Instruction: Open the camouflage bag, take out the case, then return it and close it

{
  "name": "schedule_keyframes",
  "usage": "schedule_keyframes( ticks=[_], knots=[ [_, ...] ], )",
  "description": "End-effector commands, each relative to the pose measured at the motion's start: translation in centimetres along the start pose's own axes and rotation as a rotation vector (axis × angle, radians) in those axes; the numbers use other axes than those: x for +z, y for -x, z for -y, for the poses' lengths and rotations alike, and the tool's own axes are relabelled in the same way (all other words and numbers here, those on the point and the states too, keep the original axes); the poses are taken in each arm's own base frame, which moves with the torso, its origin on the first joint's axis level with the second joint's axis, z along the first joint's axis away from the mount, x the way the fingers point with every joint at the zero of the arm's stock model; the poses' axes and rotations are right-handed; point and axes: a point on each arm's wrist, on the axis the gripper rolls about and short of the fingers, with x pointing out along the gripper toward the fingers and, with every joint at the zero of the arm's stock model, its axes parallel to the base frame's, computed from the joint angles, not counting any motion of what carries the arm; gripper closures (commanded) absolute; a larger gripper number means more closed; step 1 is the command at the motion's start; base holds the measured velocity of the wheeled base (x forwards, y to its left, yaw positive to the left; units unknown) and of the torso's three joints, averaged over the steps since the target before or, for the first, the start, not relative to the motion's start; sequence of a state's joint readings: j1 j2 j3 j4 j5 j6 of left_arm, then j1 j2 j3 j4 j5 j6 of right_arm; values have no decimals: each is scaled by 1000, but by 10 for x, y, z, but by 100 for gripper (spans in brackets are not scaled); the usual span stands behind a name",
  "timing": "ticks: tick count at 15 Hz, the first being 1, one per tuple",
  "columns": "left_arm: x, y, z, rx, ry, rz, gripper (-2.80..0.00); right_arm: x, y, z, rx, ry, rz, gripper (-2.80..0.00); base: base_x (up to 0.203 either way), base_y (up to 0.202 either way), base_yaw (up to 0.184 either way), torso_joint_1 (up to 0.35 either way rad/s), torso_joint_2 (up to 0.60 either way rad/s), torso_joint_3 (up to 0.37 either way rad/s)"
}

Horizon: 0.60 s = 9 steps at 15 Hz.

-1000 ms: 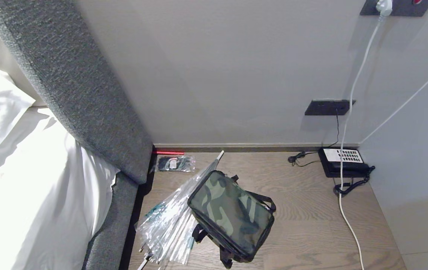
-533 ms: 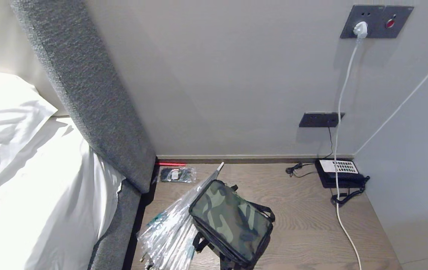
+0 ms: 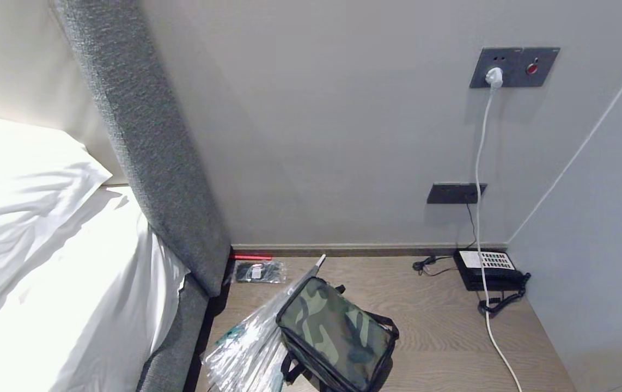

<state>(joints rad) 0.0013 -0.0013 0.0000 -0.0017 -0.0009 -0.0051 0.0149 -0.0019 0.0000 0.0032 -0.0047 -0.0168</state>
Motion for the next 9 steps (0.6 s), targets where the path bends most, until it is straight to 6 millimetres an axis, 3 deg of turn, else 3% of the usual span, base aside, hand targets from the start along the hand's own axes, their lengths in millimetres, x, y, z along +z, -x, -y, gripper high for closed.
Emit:
schedule_keyframes(
  ticks=[1,9],
  knots=[
    [0,0,0,0,1,0,0,-1,2,0,0,0,27,0,0,0,0,2,6,198],
    [0,0,0,0,1,-1,0,-1,2,0,0,0,27,0,0,0,0,1,4,204]
  ],
)
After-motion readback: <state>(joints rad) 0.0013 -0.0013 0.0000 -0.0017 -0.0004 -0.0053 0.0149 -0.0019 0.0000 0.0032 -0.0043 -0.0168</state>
